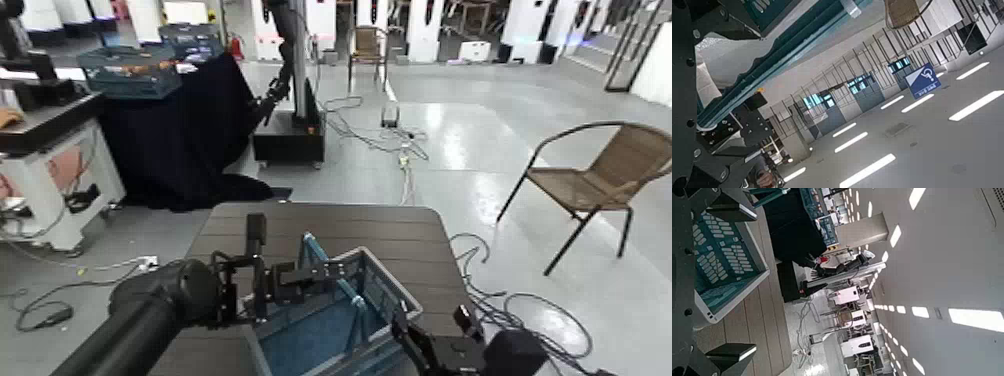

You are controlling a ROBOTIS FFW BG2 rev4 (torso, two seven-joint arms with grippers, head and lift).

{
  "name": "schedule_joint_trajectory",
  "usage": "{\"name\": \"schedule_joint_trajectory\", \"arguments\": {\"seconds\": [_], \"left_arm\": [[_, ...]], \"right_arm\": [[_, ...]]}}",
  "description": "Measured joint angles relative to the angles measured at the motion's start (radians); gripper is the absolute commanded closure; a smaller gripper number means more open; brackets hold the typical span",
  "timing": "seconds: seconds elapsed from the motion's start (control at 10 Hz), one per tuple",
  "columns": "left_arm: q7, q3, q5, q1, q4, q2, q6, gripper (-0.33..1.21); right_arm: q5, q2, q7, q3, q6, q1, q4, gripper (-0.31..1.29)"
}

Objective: Place the crate on the table.

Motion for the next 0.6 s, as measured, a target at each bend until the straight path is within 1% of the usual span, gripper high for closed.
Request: {"name": "schedule_joint_trajectory", "arguments": {"seconds": [0.2,0.4,0.5,0.6], "left_arm": [[0.014,0.026,-0.013,0.012,-0.002,0.002,-0.008,0.04],[0.067,0.069,-0.013,0.043,-0.044,0.011,-0.015,0.06],[0.13,0.108,-0.014,0.073,-0.09,0.021,-0.017,0.07],[0.229,0.164,-0.015,0.122,-0.178,0.037,-0.018,0.08]], "right_arm": [[-0.001,-0.001,0.0,-0.001,0.002,0.0,-0.001,0.14],[-0.001,-0.001,0.0,-0.003,0.004,0.003,-0.003,0.14],[-0.001,-0.001,0.0,-0.004,0.005,0.004,-0.004,0.14],[-0.001,-0.001,0.0,-0.005,0.005,0.005,-0.005,0.14]]}}
